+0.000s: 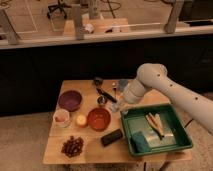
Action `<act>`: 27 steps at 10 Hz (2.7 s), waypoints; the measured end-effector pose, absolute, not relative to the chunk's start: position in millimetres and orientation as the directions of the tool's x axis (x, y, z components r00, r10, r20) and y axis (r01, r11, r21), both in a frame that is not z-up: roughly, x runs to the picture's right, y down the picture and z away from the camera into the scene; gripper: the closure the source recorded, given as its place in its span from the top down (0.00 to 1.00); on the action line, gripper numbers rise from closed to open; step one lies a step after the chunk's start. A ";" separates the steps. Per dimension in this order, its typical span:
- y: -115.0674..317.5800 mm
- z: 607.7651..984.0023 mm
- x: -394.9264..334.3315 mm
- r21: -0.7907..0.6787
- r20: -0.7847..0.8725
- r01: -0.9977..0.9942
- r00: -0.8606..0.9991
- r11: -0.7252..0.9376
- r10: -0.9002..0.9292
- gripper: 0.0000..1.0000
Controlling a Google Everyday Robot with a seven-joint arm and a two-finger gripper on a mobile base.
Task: Wipe red bowl with towel
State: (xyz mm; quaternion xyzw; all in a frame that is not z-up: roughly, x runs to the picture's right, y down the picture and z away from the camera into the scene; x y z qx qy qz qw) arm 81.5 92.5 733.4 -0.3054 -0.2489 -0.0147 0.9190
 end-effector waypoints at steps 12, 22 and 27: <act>100.1 744.3 39.4 -0.509 0.523 0.269 0.851 0.817 0.045 0.00; 100.8 744.8 39.2 -0.510 0.523 0.270 0.851 0.817 0.046 0.00; 100.8 744.8 39.5 -0.510 0.523 0.269 0.851 0.817 0.047 0.00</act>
